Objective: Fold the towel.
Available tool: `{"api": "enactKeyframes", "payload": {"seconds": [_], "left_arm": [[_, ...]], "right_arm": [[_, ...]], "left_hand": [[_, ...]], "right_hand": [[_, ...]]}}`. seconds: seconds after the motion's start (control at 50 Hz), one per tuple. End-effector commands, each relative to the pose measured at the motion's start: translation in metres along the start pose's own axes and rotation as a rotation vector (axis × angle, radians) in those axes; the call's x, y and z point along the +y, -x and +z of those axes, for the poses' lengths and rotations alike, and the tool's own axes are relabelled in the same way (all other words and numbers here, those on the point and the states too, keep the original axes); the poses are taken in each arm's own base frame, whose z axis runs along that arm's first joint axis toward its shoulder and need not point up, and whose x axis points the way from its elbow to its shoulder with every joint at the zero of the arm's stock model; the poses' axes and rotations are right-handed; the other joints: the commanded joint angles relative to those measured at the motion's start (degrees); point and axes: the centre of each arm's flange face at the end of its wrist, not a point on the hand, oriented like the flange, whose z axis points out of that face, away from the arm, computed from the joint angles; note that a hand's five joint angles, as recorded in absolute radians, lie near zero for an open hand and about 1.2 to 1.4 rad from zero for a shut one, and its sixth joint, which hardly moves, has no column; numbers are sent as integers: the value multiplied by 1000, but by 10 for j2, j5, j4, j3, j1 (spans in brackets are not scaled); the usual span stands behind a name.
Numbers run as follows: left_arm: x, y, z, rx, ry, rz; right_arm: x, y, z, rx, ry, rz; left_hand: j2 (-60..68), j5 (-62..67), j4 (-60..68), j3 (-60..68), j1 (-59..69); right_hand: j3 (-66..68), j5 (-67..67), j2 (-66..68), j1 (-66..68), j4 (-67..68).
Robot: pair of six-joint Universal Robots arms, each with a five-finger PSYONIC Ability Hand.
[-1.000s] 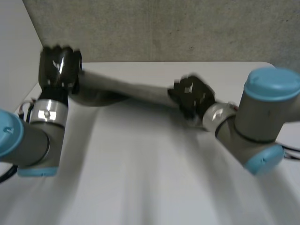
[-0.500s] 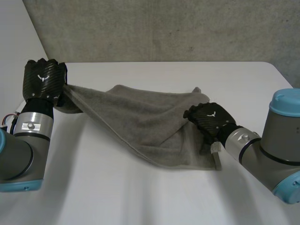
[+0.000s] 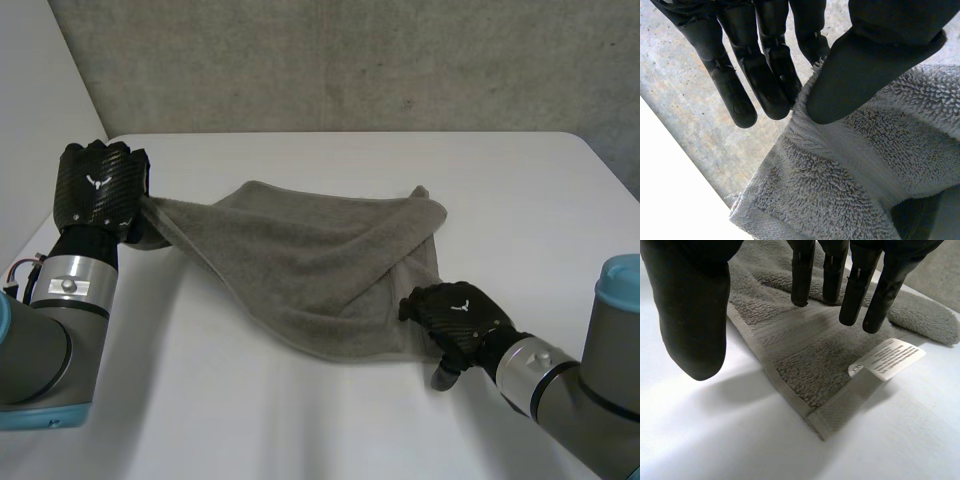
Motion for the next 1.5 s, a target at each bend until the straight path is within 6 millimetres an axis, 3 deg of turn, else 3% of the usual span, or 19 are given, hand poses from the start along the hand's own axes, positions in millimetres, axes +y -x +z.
{"api": "enactKeyframes", "payload": {"seconds": [0.02, 0.44, 0.74, 1.04, 1.12, 1.16, 1.3, 1.32, 1.34, 1.5], "left_arm": [[0, 0, 0, 0, 2, 0], [0, -1, -1, 5, 2, -3], [1, -1, -3, 5, 6, -3], [2, -2, -4, 6, 11, -2], [3, 0, -3, 2, 12, -1], [2, 0, -3, 0, 10, 0], [0, 3, -2, -8, 1, 2], [0, 3, -2, -8, 1, 2], [0, 3, -2, -8, 1, 2], [0, 3, -2, -7, 4, 2]], "right_arm": [[3, 12, 8, -18, -69, -8], [3, 38, 36, -74, -152, -71], [-4, 16, 47, 124, -205, -93], [3, 19, 50, 105, -170, -84], [2, 18, 50, 99, -142, -77], [-3, 10, 48, 123, -123, -66], [-18, -9, 39, 183, -160, -51], [-17, -11, 40, 186, -153, -43], [-14, -11, 40, 188, -143, -42], [-1, -7, 46, 169, -100, -33]], "left_hand": [[102, 108, 102, 102, 113], [102, 108, 102, 102, 113], [102, 108, 102, 102, 113], [102, 108, 102, 102, 113], [102, 108, 102, 102, 113], [102, 108, 102, 102, 113], [102, 108, 102, 102, 113], [102, 108, 102, 102, 113], [102, 108, 102, 102, 113], [102, 108, 102, 102, 113]], "right_hand": [[20, 6, 43, 17, 17], [81, 67, 103, 78, 77], [215, 202, 238, 213, 212], [217, 203, 240, 214, 213], [355, 341, 378, 352, 351], [557, 543, 580, 554, 554], [558, 544, 581, 555, 554], [468, 455, 491, 466, 465], [279, 266, 302, 277, 276], [267, 254, 290, 265, 264]]}}
